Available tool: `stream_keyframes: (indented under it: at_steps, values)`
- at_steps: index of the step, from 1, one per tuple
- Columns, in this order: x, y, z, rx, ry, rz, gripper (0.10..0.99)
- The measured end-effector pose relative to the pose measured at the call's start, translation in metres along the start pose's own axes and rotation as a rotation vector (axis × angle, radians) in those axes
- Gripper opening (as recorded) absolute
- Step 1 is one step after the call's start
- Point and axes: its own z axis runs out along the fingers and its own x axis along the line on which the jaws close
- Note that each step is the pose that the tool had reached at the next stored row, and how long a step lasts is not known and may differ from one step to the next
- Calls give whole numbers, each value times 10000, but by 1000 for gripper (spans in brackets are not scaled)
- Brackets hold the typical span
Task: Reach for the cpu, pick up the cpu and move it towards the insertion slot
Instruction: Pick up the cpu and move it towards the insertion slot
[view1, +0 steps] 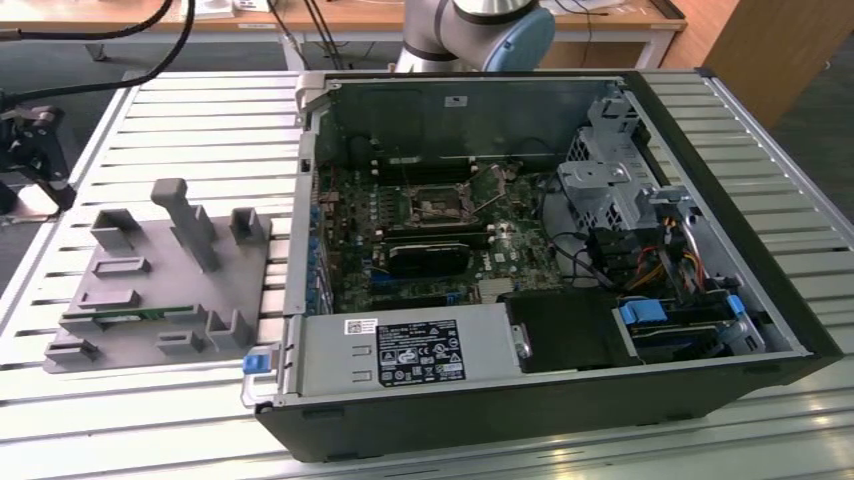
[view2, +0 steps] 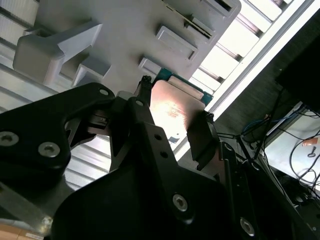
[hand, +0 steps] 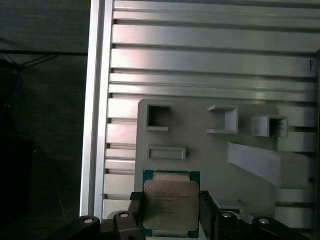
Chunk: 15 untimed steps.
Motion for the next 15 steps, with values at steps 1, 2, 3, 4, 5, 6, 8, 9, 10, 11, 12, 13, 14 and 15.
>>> stream_keyframes:
  at_steps: [1,2,3,4,5,6,8,9,10,11,12,13,14,15]
  values:
    - [0,1,-19,0,0,0,541]
    - [0,2,-40,0,0,0,541]
    - [0,3,-65,0,0,0,541]
    - [0,5,-92,0,0,0,541]
    - [0,6,-119,0,0,0,541]
    - [1,8,-145,0,0,0,541]
    - [1,11,-195,0,0,0,541]
    - [1,12,-216,0,0,0,541]
    - [1,14,-237,0,0,0,541]
    - [1,15,-257,0,0,0,541]
    - [1,16,-275,0,0,0,541]
    - [1,17,-292,0,0,0,541]
    - [1,17,-306,0,0,0,541]
    - [1,18,-319,0,1,0,541]
